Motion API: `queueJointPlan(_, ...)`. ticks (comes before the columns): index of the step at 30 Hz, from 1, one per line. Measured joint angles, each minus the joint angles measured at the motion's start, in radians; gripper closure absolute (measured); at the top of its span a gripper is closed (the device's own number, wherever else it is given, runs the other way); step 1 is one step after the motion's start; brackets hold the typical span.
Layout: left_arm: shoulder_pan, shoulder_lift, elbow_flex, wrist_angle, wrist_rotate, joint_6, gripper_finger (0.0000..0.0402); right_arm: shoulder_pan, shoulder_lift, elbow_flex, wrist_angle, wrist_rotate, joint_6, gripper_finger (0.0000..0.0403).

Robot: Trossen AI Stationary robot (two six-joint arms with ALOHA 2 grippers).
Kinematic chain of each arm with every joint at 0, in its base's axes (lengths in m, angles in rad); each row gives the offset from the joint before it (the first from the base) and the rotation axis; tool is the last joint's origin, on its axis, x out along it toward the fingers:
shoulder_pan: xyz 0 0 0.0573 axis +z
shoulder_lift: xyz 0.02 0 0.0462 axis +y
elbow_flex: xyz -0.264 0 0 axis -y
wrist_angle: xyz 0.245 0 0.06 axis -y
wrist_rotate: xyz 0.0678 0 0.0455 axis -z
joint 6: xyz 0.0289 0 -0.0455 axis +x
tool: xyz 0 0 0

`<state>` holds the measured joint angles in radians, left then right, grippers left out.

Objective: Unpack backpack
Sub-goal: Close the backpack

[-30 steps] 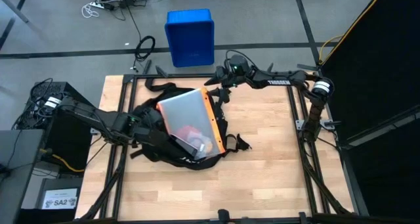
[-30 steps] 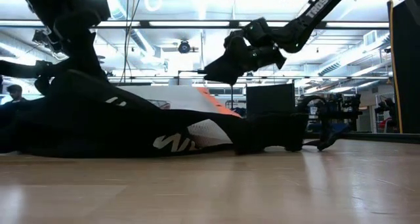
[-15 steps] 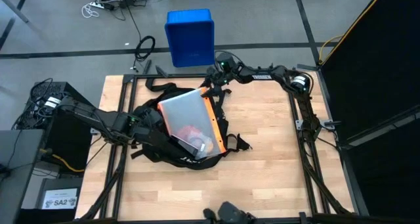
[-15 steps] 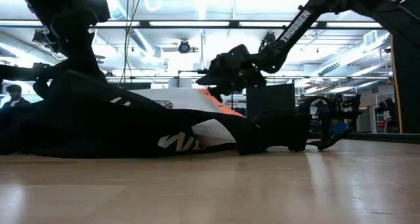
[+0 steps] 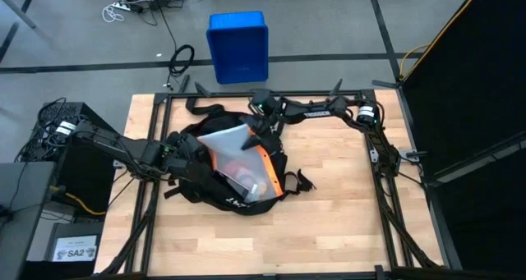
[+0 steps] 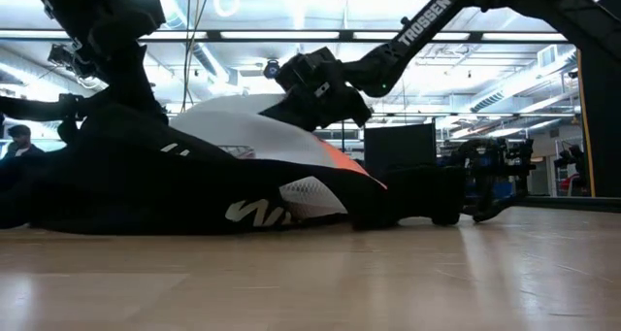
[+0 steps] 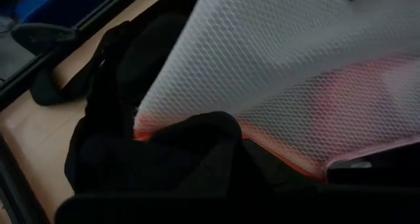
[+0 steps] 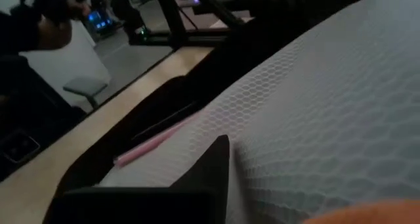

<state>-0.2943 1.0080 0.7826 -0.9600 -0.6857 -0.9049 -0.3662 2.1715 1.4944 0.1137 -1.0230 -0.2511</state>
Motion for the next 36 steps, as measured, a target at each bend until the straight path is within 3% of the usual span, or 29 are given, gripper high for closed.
queueJointPlan(11, 0.024, 0.0, 0.001, -0.001, -0.047, 0.001, 0.0401, 0.085, -0.001, 0.0, -0.168, 0.173, -0.155, 0.0403)
queueJointPlan(23, 0.125, 0.0, 0.116, -0.077, -0.157, 0.086, 0.0401, 0.146, -0.001, 0.0, -0.146, 0.169, -0.211, 0.0403)
queueJointPlan(30, 0.233, -0.001, 0.143, 0.099, -0.168, 0.304, 0.0401, 0.148, -0.001, 0.056, -0.15, 0.155, -0.222, 0.0403)
queueJointPlan(36, 0.276, 0.009, 0.143, 0.29, -0.112, 0.486, 0.0401, 0.15, -0.001, 0.131, -0.172, 0.155, -0.214, 0.0403)
